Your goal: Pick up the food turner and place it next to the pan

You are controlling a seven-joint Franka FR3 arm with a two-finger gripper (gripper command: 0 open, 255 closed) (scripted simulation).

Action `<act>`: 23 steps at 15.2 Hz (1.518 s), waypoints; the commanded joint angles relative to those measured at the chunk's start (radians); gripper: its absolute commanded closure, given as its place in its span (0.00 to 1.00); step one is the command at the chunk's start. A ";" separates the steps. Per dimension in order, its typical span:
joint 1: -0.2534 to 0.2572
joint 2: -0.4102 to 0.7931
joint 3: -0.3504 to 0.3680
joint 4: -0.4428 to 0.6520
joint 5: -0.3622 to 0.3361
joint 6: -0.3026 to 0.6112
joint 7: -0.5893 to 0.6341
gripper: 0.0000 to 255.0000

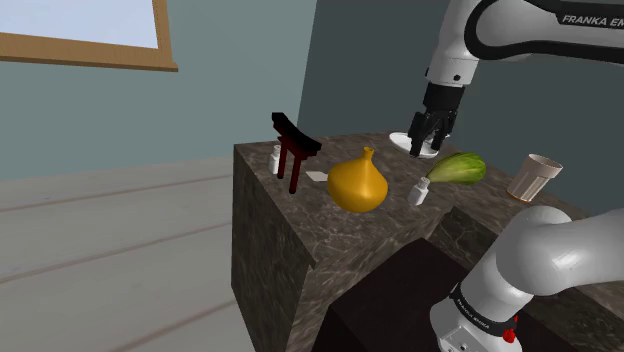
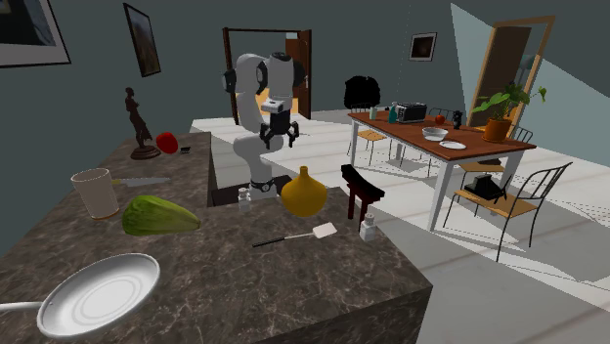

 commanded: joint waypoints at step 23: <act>0.238 0.684 -0.375 0.187 -0.112 0.599 -1.309 0.00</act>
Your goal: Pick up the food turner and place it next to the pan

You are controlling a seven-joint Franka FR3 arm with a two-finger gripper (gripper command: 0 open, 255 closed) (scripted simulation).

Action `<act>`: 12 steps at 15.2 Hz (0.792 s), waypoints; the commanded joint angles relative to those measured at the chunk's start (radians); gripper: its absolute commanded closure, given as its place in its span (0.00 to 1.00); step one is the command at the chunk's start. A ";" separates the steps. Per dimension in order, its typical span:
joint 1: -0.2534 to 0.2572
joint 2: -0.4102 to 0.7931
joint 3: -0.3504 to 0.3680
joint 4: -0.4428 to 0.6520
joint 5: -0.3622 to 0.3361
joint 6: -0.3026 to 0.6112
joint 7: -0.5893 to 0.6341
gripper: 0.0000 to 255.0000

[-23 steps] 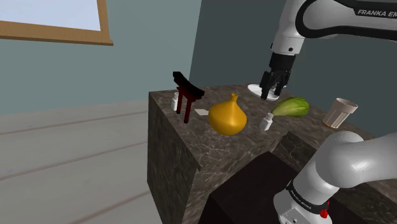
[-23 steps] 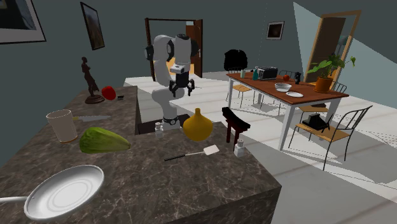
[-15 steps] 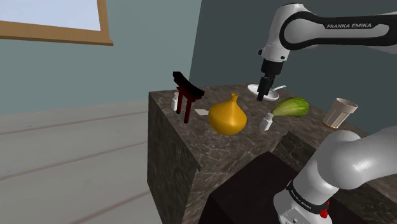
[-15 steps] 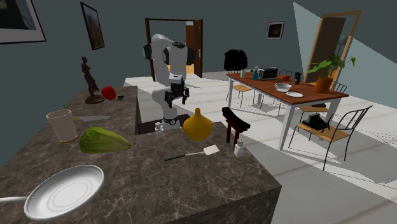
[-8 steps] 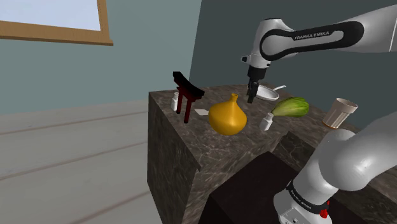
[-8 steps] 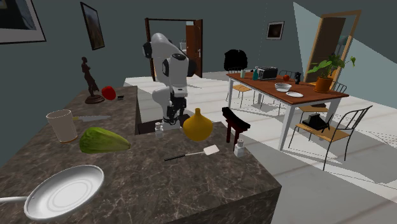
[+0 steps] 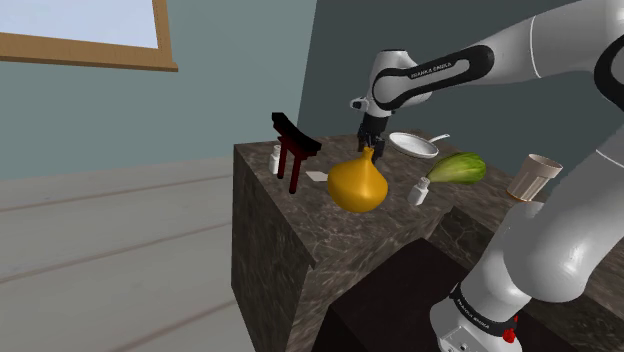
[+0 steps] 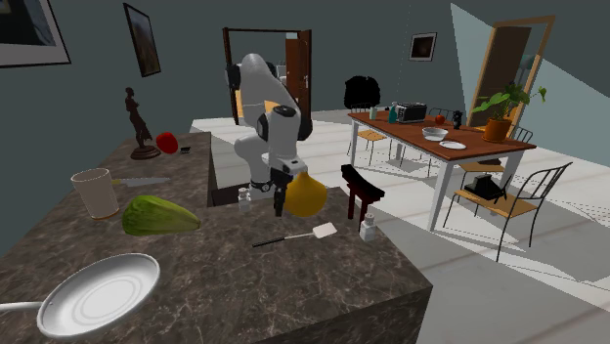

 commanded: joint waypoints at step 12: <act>0.026 0.260 0.011 0.089 0.112 0.185 -0.349 0.00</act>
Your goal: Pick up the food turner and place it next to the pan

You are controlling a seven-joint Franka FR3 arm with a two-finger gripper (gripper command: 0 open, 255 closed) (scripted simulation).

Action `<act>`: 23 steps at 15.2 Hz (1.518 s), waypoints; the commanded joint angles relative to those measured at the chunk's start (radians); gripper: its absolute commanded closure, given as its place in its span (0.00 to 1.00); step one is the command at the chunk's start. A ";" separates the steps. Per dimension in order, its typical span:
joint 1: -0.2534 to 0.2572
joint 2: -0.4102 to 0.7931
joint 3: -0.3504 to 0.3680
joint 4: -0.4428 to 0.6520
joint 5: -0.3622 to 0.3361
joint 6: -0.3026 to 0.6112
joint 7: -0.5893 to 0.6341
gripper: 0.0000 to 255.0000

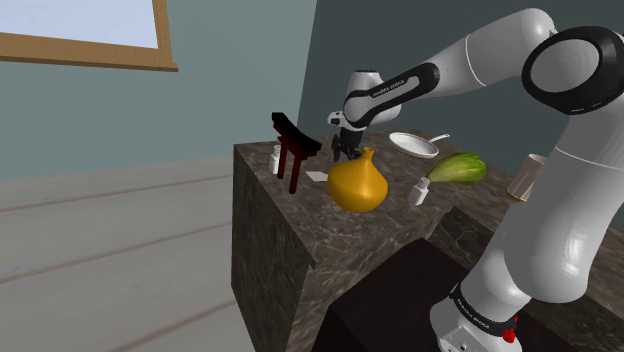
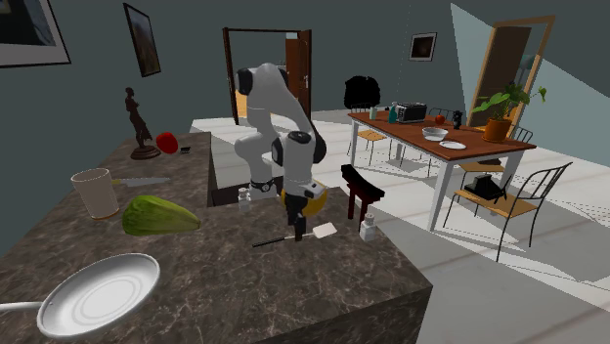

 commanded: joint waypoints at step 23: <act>0.002 -0.027 -0.001 0.017 -0.010 -0.042 0.005 1.00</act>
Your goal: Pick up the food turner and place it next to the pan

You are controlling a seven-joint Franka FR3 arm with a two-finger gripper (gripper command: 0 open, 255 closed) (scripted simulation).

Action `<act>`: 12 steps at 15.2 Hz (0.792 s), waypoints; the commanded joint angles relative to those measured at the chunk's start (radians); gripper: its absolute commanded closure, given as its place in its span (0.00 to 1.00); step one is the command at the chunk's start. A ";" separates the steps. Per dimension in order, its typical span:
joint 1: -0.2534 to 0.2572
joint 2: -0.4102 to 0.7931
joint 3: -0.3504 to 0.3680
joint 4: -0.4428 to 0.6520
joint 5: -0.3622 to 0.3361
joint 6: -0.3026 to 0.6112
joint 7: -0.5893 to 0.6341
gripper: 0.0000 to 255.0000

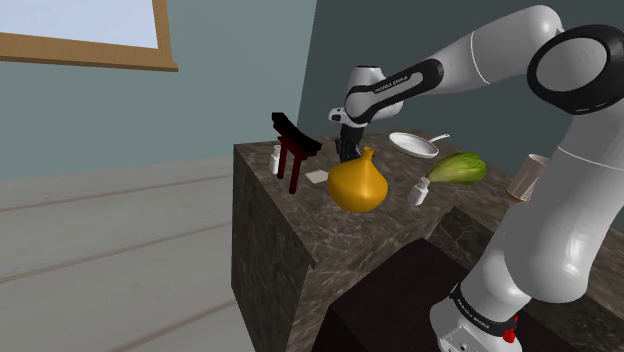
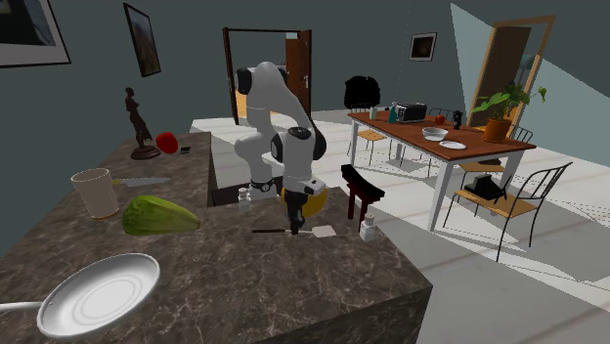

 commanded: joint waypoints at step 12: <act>0.006 -0.081 0.001 0.091 -0.028 -0.168 0.013 1.00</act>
